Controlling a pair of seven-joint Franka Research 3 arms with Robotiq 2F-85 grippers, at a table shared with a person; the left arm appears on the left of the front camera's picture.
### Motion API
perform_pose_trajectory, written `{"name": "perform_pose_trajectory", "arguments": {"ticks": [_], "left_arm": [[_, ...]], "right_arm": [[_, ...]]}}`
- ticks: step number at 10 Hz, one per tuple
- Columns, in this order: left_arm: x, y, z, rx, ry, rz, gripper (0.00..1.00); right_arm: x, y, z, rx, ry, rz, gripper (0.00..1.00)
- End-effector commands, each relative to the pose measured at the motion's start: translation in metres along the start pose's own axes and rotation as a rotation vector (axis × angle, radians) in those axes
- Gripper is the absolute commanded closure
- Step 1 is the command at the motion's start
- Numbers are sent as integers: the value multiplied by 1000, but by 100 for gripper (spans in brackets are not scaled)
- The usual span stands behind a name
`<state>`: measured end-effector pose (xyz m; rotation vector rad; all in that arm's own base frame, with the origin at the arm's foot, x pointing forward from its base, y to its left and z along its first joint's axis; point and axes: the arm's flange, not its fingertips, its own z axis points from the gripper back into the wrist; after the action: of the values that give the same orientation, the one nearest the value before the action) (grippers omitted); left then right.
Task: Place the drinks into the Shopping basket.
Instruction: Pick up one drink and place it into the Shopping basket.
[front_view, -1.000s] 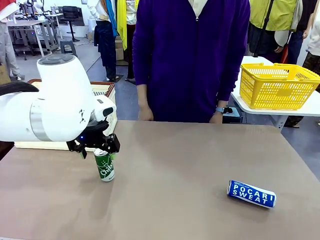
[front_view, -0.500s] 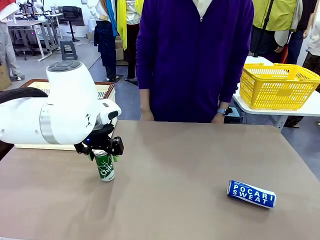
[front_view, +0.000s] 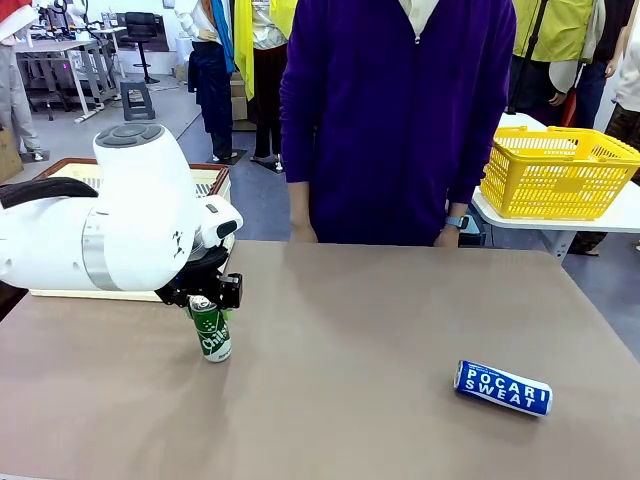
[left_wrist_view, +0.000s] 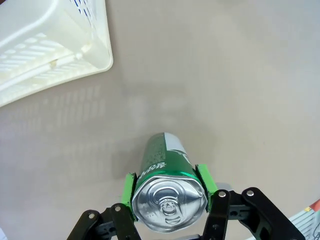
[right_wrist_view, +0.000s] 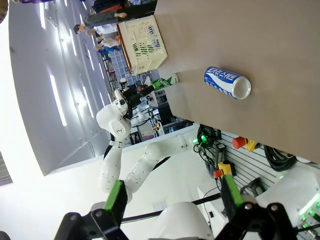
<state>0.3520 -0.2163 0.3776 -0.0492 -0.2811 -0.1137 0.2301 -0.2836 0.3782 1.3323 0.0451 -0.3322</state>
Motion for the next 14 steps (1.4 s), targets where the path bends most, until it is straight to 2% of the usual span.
{"name": "perform_pose_trajectory", "arguments": {"ticks": [1, 2, 3, 4, 5, 6, 7, 8, 9, 10, 11, 12, 14], "left_arm": [[2, 4, 0, 4, 2, -26, 100], [3, 9, 15, -15, 11, -51, 100], [9, 19, 50, -43, 3, -72, 100], [23, 32, 98, -42, -12, -86, 100], [42, 47, 151, -118, -27, -135, 100], [65, 64, 204, -126, -141, -78, 100], [82, 78, 239, -147, -151, -63, 100], [98, 94, 263, -122, -245, 36, 100], [113, 110, 277, -178, -297, 56, 100], [132, 132, 278, -154, -344, 168, 100], [148, 144, 262, -119, -374, 232, 100], [160, 147, 233, -101, -333, 239, 100], [180, 148, 168, 12, -235, 274, 100]], "right_arm": [[-2, 2, -2, -11, -8, 0, 0], [-2, 2, -2, -11, -8, 0, 0], [-2, 2, -2, -11, -8, 0, 0], [-2, 2, -2, -11, -8, 0, 0], [-2, 2, -2, -11, -8, 0, 0], [-2, 2, -2, -11, -8, 0, 0], [-2, 2, -2, -11, -8, 0, 0], [-2, 2, -2, -11, -8, 0, 0], [-2, 2, -2, -11, -8, 0, 0], [-2, 2, -2, -11, -8, 0, 0], [-2, 2, -2, -11, -8, 0, 0], [-2, 2, -2, -11, -8, 0, 0], [-2, 2, -2, -11, -8, 0, 0]]}}
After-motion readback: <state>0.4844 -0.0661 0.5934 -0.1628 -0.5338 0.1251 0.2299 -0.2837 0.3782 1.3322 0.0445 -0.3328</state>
